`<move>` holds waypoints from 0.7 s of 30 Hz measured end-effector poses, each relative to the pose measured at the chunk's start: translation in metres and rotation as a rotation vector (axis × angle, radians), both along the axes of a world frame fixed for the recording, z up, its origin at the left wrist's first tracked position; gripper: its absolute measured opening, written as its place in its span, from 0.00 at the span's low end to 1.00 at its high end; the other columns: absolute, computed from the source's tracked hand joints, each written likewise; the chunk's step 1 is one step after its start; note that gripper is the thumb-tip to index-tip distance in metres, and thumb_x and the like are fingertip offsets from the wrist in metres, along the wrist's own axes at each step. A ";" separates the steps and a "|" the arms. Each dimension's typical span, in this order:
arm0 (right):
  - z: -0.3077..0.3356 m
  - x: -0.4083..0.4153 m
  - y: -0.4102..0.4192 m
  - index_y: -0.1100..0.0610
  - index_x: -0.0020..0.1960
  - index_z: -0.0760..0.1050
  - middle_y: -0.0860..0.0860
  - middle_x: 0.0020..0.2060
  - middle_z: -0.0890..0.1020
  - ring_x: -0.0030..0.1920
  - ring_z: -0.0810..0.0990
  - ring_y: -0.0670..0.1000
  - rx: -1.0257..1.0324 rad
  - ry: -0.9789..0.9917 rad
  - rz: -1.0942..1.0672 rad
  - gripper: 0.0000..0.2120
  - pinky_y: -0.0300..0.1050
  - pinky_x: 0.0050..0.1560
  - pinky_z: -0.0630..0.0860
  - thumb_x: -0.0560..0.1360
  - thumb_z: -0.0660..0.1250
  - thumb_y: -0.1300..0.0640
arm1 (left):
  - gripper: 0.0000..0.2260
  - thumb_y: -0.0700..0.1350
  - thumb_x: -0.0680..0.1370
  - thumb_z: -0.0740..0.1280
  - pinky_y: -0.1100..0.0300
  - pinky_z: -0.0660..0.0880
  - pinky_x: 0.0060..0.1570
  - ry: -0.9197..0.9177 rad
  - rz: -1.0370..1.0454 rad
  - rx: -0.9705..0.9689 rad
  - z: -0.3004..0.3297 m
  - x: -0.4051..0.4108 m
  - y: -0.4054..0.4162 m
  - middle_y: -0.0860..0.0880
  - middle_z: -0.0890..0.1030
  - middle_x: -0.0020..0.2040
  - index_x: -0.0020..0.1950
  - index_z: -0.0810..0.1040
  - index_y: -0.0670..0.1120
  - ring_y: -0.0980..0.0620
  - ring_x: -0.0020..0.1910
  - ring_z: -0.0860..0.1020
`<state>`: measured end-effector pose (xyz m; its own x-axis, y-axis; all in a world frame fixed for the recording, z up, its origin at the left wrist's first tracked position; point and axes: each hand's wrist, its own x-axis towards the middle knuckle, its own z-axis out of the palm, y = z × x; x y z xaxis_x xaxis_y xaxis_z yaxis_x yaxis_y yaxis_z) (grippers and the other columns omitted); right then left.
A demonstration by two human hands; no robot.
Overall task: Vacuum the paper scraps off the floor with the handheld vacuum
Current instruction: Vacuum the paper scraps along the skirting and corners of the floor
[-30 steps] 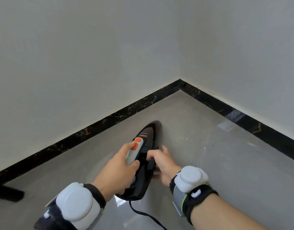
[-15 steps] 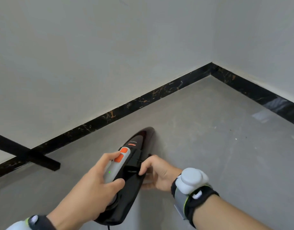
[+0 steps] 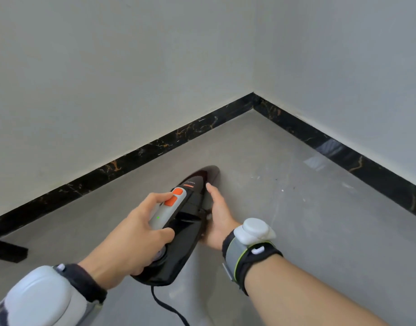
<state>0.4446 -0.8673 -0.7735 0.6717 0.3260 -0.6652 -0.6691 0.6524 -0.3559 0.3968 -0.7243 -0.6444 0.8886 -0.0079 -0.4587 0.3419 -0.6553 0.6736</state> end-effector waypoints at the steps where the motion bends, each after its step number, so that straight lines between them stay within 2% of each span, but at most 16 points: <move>1: 0.001 -0.002 -0.009 0.58 0.59 0.85 0.59 0.48 0.88 0.48 0.88 0.59 0.010 0.003 -0.035 0.31 0.53 0.54 0.82 0.73 0.68 0.32 | 0.26 0.37 0.76 0.65 0.63 0.58 0.24 0.023 -0.039 -0.007 0.003 -0.004 -0.007 0.45 0.69 0.27 0.56 0.69 0.72 0.49 0.23 0.60; 2: 0.000 -0.003 -0.015 0.58 0.61 0.84 0.60 0.51 0.88 0.53 0.87 0.60 0.002 0.023 -0.062 0.34 0.55 0.59 0.81 0.72 0.68 0.31 | 0.26 0.38 0.76 0.65 0.63 0.59 0.24 0.039 -0.078 0.000 0.005 -0.008 -0.012 0.45 0.70 0.27 0.56 0.69 0.72 0.49 0.22 0.61; 5: -0.005 -0.024 -0.046 0.61 0.64 0.82 0.62 0.56 0.86 0.59 0.84 0.61 0.013 0.050 -0.149 0.37 0.57 0.65 0.77 0.72 0.68 0.30 | 0.26 0.40 0.76 0.65 0.61 0.63 0.22 0.028 -0.234 0.056 0.010 -0.019 -0.034 0.47 0.74 0.30 0.57 0.67 0.73 0.51 0.22 0.65; 8: -0.014 -0.049 -0.076 0.61 0.67 0.80 0.63 0.60 0.84 0.62 0.83 0.63 0.063 0.087 -0.201 0.40 0.59 0.66 0.76 0.70 0.70 0.29 | 0.25 0.42 0.75 0.65 0.60 0.65 0.22 0.010 -0.381 0.114 0.016 -0.027 -0.052 0.51 0.74 0.30 0.57 0.66 0.74 0.52 0.22 0.67; 11: -0.016 -0.067 -0.098 0.62 0.66 0.80 0.64 0.60 0.84 0.62 0.82 0.63 0.076 0.093 -0.252 0.41 0.60 0.65 0.76 0.70 0.69 0.29 | 0.25 0.44 0.75 0.65 0.63 0.67 0.23 -0.002 -0.486 0.172 0.022 -0.034 -0.069 0.51 0.75 0.31 0.58 0.64 0.75 0.54 0.22 0.68; 15: -0.008 -0.074 -0.115 0.64 0.63 0.81 0.66 0.57 0.85 0.57 0.85 0.63 0.064 0.086 -0.289 0.39 0.59 0.56 0.78 0.72 0.67 0.30 | 0.25 0.44 0.75 0.65 0.61 0.65 0.23 -0.023 -0.537 0.175 0.019 -0.038 -0.089 0.50 0.73 0.29 0.57 0.63 0.75 0.52 0.22 0.67; 18: -0.004 -0.070 -0.126 0.64 0.65 0.80 0.65 0.57 0.85 0.55 0.86 0.64 0.052 0.054 -0.335 0.39 0.58 0.55 0.79 0.72 0.67 0.30 | 0.25 0.44 0.76 0.65 0.59 0.66 0.24 -0.051 -0.574 0.174 0.010 -0.030 -0.105 0.50 0.74 0.31 0.59 0.63 0.73 0.51 0.24 0.69; 21: -0.002 -0.067 -0.135 0.66 0.56 0.84 0.65 0.49 0.87 0.42 0.89 0.63 0.024 0.017 -0.377 0.34 0.58 0.51 0.78 0.76 0.65 0.33 | 0.24 0.44 0.76 0.65 0.61 0.67 0.24 -0.091 -0.598 0.170 0.002 -0.020 -0.119 0.49 0.75 0.32 0.62 0.63 0.70 0.50 0.25 0.70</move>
<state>0.3775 -1.0025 -0.7760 0.7363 0.0737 -0.6726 -0.3859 0.8623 -0.3280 0.3765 -0.8435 -0.6425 0.7887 -0.4490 -0.4199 -0.1706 -0.8161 0.5522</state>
